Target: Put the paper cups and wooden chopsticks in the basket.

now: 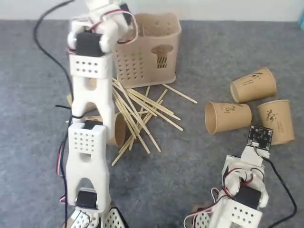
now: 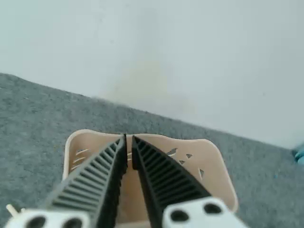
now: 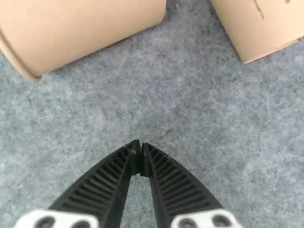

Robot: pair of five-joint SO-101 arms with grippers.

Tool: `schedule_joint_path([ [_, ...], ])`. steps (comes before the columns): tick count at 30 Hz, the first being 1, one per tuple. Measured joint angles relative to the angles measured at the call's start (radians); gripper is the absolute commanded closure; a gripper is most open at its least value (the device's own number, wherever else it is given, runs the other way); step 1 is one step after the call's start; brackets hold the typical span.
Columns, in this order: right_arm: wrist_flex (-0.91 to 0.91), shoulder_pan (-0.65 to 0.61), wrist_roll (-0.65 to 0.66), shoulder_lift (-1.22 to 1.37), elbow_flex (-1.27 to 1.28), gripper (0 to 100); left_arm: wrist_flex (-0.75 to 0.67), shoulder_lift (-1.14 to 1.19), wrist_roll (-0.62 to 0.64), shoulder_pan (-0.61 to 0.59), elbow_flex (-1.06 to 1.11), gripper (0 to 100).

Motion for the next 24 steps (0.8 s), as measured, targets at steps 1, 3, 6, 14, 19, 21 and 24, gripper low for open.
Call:
schedule_joint_path([
  [1, 0.000, 0.000, 0.000, 0.000, 0.000, 99.1, 0.020, -0.002, 0.000, -0.005, -0.021, 87],
  [3, 0.000, 0.000, 0.000, 0.000, 0.000, 99.1, 0.080, -0.003, 0.000, -0.005, -0.072, 81],
  [6, 0.000, 0.000, 0.000, 0.000, 0.000, 99.1, 0.193, -0.029, -0.005, 0.011, -0.104, 80],
  [14, 0.000, 0.000, 0.000, 0.000, 0.000, 99.1, 0.293, -0.227, -0.005, 0.000, -0.071, 86],
  [19, 0.000, 0.000, 0.000, 0.000, 0.000, 99.1, 0.293, -0.365, -0.021, -0.054, 0.172, 86],
  [21, 0.000, 0.000, 0.000, 0.000, 0.000, 99.1, 0.293, -0.448, -0.064, -0.054, 0.316, 86],
  [24, 0.000, 0.002, 0.000, 0.000, 0.000, 99.1, 0.293, -0.608, -0.107, -0.049, 0.543, 86],
])
